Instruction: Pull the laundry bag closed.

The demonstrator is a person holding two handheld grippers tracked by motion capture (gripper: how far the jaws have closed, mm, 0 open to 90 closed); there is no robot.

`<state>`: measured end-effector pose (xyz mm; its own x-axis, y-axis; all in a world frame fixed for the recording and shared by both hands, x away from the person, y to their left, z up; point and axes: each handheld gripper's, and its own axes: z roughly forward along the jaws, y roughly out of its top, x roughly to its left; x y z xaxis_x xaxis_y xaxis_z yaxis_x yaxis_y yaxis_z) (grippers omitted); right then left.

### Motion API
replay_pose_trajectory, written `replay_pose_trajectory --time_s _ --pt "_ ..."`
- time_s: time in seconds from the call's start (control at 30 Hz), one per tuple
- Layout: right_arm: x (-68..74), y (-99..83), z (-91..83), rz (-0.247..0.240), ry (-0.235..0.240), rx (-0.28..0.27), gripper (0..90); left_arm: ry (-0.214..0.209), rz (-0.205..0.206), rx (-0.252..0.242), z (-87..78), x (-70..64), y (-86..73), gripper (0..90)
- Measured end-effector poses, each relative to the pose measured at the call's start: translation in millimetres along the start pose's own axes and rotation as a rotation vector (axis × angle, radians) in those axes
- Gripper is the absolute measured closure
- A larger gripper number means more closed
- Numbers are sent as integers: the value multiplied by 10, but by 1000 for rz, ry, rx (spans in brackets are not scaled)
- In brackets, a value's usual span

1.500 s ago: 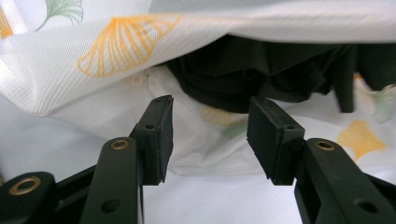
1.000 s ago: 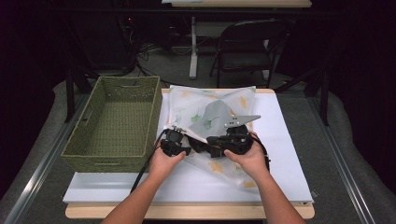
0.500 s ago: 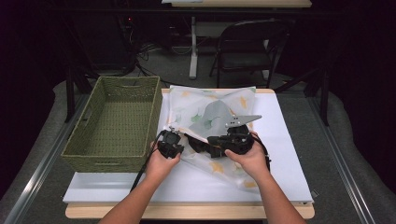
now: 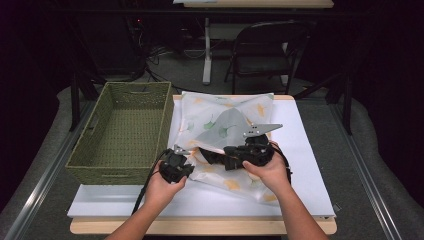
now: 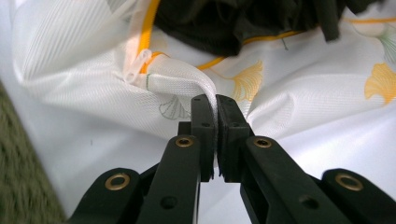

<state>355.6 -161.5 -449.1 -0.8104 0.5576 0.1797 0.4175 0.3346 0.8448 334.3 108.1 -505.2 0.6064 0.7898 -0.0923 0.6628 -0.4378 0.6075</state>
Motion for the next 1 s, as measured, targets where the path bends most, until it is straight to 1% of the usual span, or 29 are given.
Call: replay_pose_trajectory --time_s 0.1,0.3,0.47,0.5,0.53,0.57,0.6,0.63,0.7,0.73,0.77,0.8,0.83,0.9,0.93,1.0 --pt "9 -13 -23 -4 -3 5 896 -4 3 -12 -95 20 -131 869" --pt "33 -35 -60 -8 -14 12 896 -25 -18 -17 -249 62 -418 869" --pt "40 -40 -70 -11 -16 14 896 -25 -18 -17 -249 62 -418 869" --pt "40 -40 -70 -11 -16 14 896 -49 -45 -37 -410 120 -626 869" --pt "40 -40 -70 -11 -16 14 896 -49 -45 -37 -410 120 -626 869" --pt "74 -88 -139 -15 -28 21 896 -49 -45 -37 -410 120 -626 869" --pt "74 -88 -139 -15 -28 21 896 -57 -58 -43 -447 122 -676 869" --pt "83 -115 -171 -11 -29 22 896 -56 -55 -49 -458 119 -691 869" --pt "94 -139 -198 -9 -26 23 896 -51 -50 -48 -469 115 -710 869" --pt "99 -147 -206 -12 -25 23 896 -54 -42 -42 -478 120 -722 870" --pt "113 -162 -221 -10 -23 23 896 -52 -50 -43 -481 116 -736 869" --pt "127 -175 -230 -11 -18 25 896 -51 -43 -44 -484 121 -747 869" --pt "135 -184 -234 -17 -17 26 896 -56 -54 -52 -486 119 -769 869" --pt "162 -215 -253 -17 -16 32 896 -61 -59 -53 -489 113 -806 869" --pt "171 -230 -261 -16 -14 33 896 -75 -69 -57 -486 108 -823 869" --pt "186 -265 -272 -12 -10 37 896 -83 -67 -57 -479 107 -851 869"
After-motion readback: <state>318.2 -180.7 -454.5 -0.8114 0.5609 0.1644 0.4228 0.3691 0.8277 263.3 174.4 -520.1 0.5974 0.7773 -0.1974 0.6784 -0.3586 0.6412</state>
